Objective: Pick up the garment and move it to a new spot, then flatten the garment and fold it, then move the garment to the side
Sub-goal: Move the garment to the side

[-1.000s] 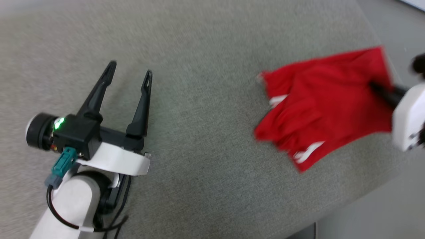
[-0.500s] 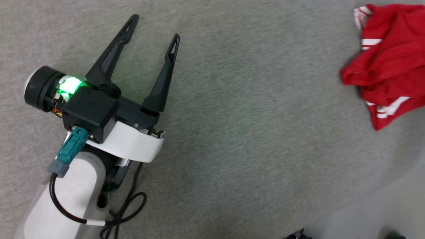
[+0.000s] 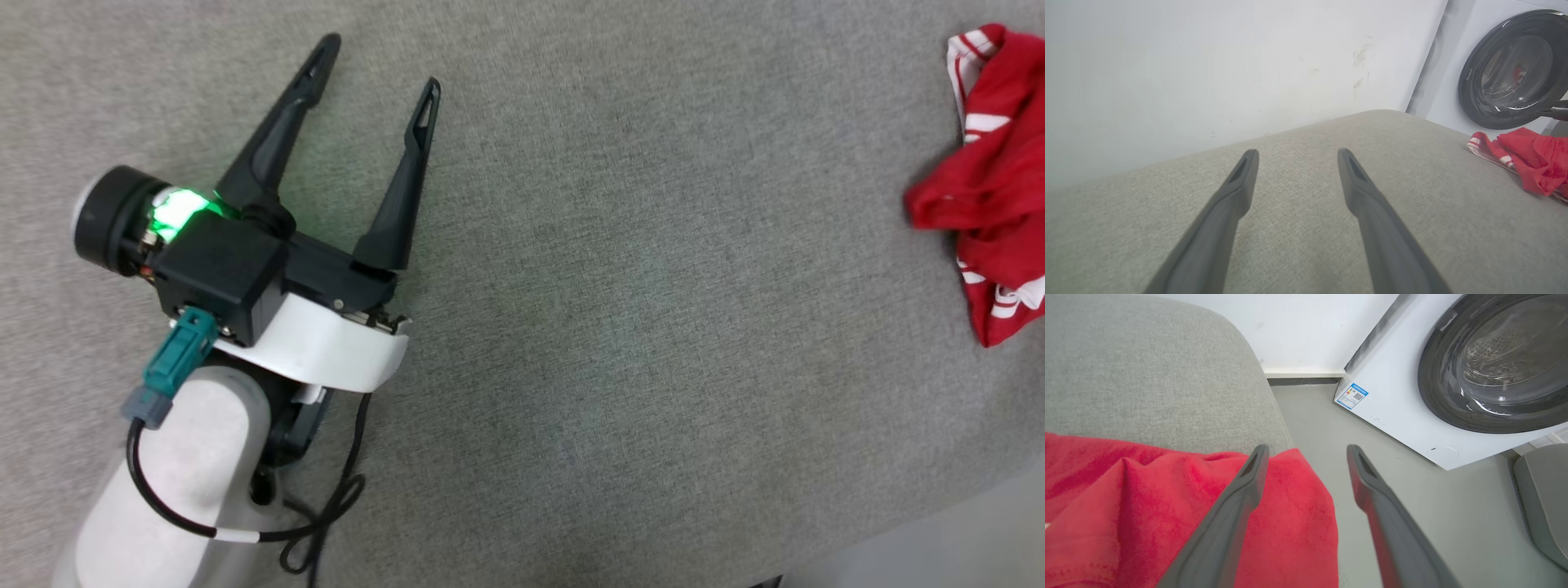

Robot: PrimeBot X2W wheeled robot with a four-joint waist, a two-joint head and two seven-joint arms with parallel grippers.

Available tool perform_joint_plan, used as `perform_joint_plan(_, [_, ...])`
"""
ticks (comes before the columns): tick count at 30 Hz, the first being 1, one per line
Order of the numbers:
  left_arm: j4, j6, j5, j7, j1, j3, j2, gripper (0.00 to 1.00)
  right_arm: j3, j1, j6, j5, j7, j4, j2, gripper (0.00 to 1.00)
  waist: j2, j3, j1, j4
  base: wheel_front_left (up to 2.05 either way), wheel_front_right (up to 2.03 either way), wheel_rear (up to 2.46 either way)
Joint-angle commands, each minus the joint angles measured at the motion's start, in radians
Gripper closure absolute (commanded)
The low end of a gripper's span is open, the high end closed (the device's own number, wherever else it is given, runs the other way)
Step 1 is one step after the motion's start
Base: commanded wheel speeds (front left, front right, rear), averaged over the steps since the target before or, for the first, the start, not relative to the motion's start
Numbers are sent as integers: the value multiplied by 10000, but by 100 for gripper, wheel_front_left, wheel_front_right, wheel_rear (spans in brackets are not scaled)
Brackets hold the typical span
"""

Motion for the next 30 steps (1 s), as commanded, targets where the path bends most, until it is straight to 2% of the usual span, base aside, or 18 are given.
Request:
perform_joint_plan(1, [172, 73, -110, -228, 204, -2, -134, 0, -435, -132, -20, -432, -464, 78, 121, 0, 0, -420, -1, 206, 0, 0, 0])
perform_joint_plan(7, [820, 318, -365, -852, 830, 48, -448, 0, -1056, 427, -18, -1300, -1516, -601, 504, 0, 0, -1475, -1, 573, 0, 0, 0])
perform_joint_plan(15, [1512, 640, -819, -1496, 1876, 153, -849, 0, -1073, 1784, -18, -1336, -2064, -2063, 1287, 0, 0, -2772, -1, 1116, 0, 0, 0])
perform_joint_plan(22, [2226, 829, -1230, -1898, 2765, 371, -1229, 0, -757, 3779, -18, -1082, -1862, -4025, 2444, 0, 0, -3892, -1, 1901, 0, 0, 0])
perform_joint_plan(30, [2654, 871, -1381, -2032, 3402, 676, -1494, 0, -73, 5313, -18, -803, -1660, -5333, 3250, 0, 0, -4632, -1, 2543, 0, 0, 0])
